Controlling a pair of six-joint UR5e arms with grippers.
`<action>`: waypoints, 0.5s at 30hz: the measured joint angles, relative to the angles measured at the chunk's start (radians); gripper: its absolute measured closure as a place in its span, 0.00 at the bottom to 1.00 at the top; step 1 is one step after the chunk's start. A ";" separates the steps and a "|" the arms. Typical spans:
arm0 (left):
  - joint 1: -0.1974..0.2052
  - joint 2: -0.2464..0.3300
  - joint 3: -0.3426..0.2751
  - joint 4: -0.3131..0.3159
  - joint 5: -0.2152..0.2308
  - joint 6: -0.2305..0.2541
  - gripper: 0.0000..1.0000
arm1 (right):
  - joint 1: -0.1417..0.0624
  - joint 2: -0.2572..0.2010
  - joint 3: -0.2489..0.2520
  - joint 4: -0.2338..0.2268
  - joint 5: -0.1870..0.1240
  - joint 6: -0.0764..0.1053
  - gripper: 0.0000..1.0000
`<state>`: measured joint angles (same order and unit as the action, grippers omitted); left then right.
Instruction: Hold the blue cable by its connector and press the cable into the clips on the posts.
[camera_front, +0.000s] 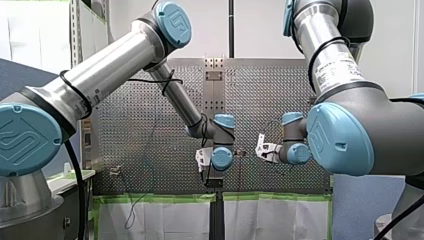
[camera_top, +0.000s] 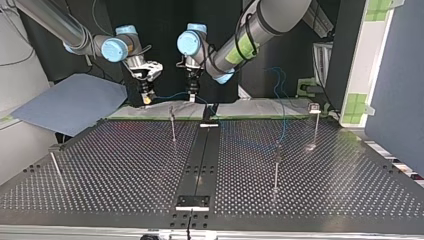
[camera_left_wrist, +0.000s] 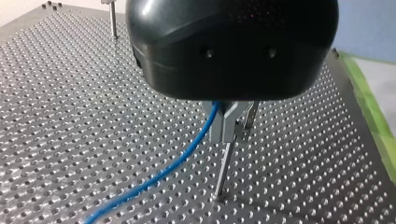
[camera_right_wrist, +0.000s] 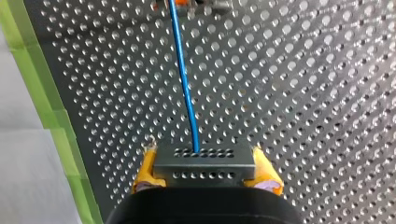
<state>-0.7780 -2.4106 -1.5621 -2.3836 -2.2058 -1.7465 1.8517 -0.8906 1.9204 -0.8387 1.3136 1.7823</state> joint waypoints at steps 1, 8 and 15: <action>-0.001 -0.002 0.002 0.003 -0.009 0.003 0.98 | -0.004 0.001 -0.003 0.001 0.000 -0.001 1.00; -0.005 -0.045 0.032 0.020 -0.035 0.018 0.98 | -0.027 0.030 -0.041 0.037 -0.005 -0.024 1.00; -0.012 -0.087 0.098 0.010 -0.015 0.033 0.98 | -0.046 0.042 -0.074 0.089 -0.029 -0.081 1.00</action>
<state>-0.7903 -2.4976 -1.4637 -2.3732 -2.2208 -1.7138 1.8059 -0.8486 1.8460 -0.7499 1.2843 1.7015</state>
